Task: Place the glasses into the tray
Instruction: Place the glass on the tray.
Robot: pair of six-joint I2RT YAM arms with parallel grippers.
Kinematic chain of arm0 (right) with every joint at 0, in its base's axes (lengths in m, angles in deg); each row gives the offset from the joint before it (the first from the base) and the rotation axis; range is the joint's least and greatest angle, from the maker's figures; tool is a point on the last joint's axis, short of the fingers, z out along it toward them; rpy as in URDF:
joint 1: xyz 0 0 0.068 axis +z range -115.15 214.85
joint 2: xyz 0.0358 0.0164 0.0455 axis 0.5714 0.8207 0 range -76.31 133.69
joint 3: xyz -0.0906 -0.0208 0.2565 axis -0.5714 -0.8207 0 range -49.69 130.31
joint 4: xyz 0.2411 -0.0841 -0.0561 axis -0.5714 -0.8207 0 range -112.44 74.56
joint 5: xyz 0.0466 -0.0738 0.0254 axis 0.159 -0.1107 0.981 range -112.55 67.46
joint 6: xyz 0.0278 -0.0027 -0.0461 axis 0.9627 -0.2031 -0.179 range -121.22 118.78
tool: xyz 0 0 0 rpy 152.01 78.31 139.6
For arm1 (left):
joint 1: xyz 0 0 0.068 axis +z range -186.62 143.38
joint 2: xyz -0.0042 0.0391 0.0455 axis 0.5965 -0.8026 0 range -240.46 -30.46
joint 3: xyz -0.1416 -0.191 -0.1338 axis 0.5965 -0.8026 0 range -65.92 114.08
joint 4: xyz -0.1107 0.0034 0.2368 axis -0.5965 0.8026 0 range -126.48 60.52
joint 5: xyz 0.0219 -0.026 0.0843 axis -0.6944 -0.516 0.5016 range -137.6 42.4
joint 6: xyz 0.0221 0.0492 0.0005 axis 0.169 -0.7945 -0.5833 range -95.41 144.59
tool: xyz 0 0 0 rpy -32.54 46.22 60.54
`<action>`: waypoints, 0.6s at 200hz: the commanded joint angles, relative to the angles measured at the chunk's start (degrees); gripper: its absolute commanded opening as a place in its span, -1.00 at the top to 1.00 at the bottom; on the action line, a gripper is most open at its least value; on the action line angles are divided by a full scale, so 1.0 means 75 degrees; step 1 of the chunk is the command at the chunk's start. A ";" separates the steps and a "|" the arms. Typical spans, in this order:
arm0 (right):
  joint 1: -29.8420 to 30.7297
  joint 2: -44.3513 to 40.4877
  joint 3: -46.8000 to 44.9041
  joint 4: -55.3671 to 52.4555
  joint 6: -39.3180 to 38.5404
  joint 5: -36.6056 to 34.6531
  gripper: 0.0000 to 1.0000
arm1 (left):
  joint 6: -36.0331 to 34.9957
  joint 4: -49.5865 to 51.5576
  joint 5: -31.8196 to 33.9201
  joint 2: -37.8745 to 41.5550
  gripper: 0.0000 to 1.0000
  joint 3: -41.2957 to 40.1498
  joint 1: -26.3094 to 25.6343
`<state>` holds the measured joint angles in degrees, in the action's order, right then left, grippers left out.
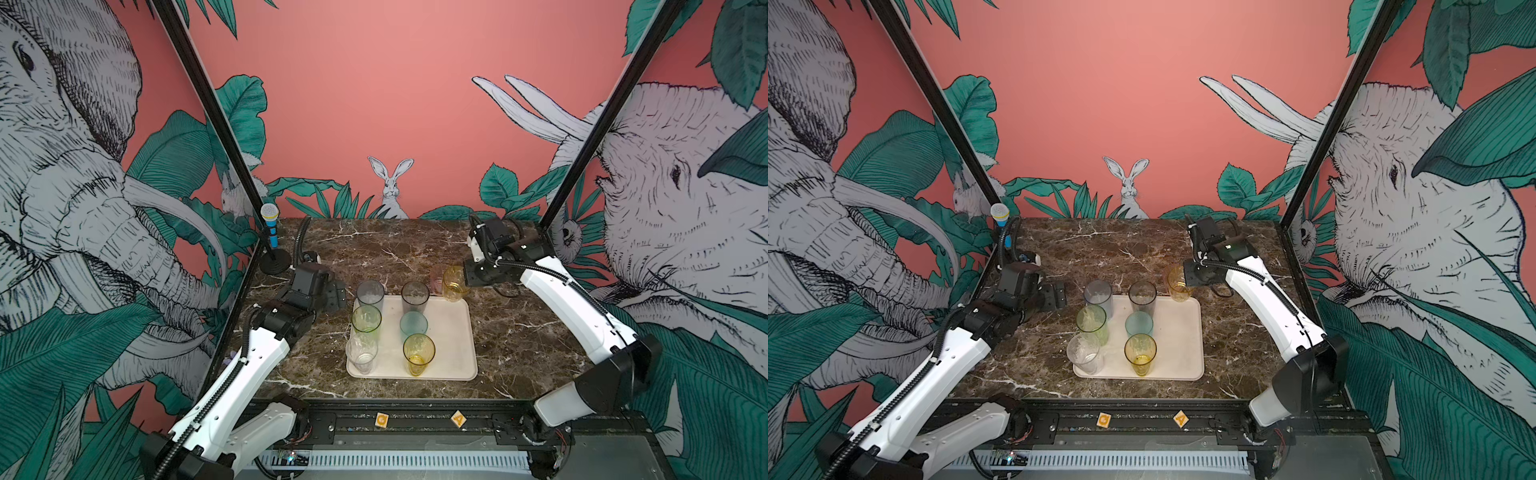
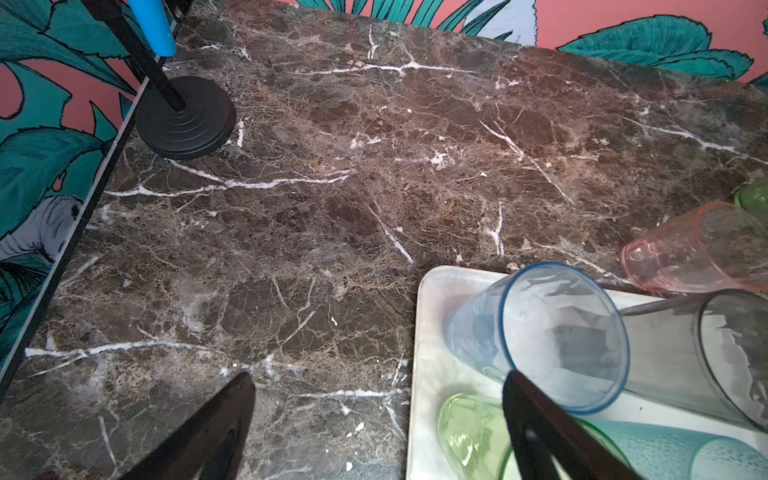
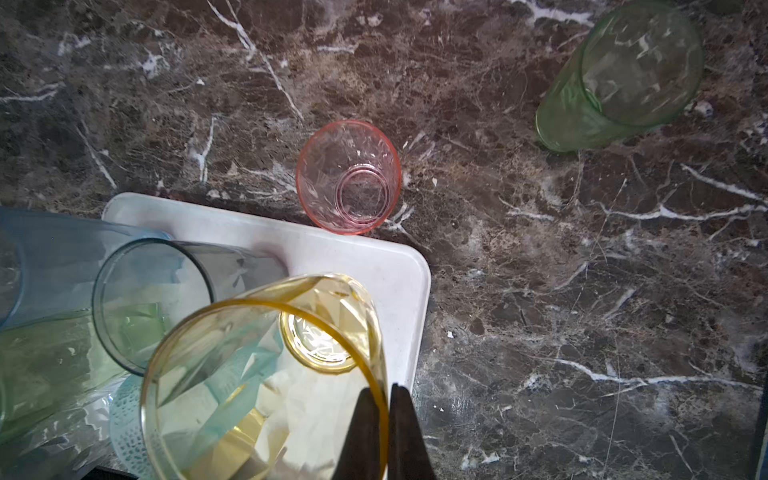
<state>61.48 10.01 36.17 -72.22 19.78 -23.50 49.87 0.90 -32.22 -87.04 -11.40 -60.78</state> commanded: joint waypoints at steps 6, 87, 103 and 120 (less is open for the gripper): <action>0.0047 -0.0483 -0.0736 0.0873 0.0116 0.0005 1.00 | 0.0099 0.0089 -0.0033 -0.0017 -0.87 0.0089 0.0045; 0.0053 -0.0458 -0.2110 0.1903 0.0294 0.0068 1.00 | 0.0123 0.0031 -0.0069 -0.0120 -0.87 0.0033 0.0041; 0.0050 -0.0343 -0.2194 0.2001 0.0296 0.0051 1.00 | 0.0122 0.0042 -0.0054 -0.0122 -0.87 0.0028 0.0052; 0.0058 -0.0275 -0.2301 0.2154 0.0312 0.0050 1.00 | 0.0140 0.0036 -0.0060 -0.0127 -0.87 -0.0003 0.0046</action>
<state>61.59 7.32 19.65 -59.93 21.28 -23.17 50.09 0.90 -32.51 -88.11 -11.40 -60.78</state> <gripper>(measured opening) 0.048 0.936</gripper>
